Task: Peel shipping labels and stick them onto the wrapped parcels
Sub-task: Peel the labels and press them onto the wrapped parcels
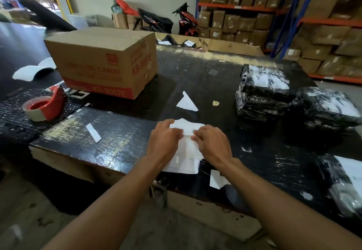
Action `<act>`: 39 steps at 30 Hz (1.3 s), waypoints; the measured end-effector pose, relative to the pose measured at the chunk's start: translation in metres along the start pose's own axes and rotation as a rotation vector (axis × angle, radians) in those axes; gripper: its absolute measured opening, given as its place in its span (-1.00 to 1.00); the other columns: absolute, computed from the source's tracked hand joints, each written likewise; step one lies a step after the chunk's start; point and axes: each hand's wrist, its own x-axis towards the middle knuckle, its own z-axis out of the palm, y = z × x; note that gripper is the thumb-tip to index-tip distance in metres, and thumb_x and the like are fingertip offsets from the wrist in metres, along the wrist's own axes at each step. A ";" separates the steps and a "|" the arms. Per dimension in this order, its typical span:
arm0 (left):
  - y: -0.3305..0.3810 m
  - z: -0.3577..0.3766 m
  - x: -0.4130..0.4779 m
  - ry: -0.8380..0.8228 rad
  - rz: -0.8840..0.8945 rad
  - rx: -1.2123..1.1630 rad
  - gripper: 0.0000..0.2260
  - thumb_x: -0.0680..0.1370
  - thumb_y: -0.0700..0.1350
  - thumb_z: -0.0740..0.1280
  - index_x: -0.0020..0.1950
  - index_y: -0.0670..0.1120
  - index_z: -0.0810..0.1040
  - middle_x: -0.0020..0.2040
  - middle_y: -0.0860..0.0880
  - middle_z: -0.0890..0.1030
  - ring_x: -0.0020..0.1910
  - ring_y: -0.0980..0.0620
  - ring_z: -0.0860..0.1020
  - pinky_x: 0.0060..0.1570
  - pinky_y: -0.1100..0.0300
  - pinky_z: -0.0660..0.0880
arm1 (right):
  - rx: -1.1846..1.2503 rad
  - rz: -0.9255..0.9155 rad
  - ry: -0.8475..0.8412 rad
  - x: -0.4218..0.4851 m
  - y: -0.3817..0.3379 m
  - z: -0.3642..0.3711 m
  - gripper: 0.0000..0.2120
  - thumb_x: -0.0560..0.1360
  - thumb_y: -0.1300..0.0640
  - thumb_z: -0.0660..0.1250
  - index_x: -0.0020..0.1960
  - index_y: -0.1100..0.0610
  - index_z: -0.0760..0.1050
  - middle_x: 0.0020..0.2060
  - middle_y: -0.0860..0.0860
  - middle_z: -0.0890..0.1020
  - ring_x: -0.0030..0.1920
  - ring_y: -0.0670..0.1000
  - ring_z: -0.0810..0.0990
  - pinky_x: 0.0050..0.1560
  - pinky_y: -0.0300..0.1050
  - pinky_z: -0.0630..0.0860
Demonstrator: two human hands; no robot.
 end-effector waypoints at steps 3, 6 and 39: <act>0.022 -0.024 0.009 0.112 -0.078 -0.344 -0.76 0.55 -0.11 0.40 0.22 -0.07 0.64 0.29 -0.09 0.54 0.23 -0.04 0.52 0.21 0.15 0.46 | 0.083 -0.048 0.114 0.005 0.003 -0.022 -0.77 0.58 0.00 0.30 0.10 0.06 0.66 0.03 0.01 0.62 0.03 0.08 0.59 0.03 0.01 0.54; 0.047 -0.039 0.023 0.152 -0.269 -0.673 -0.62 0.51 -0.11 0.45 0.32 -0.05 0.55 0.22 -0.01 0.59 0.12 0.02 0.58 0.11 0.12 0.56 | 0.181 -0.082 0.225 0.006 0.005 -0.046 -0.81 0.55 0.12 0.35 0.10 0.14 0.67 0.00 0.06 0.64 -0.01 0.06 0.60 0.03 -0.05 0.52; 0.245 0.009 0.047 -0.523 -0.271 -1.260 -0.90 0.58 -0.12 0.36 0.05 -0.10 0.62 -0.10 -0.05 0.71 -0.13 0.06 0.67 -0.15 0.19 0.58 | 1.206 0.723 0.188 -0.050 0.175 -0.193 -0.85 0.45 0.15 0.50 -0.04 0.09 0.56 -0.11 0.05 0.70 -0.17 0.03 0.61 -0.39 -0.18 0.43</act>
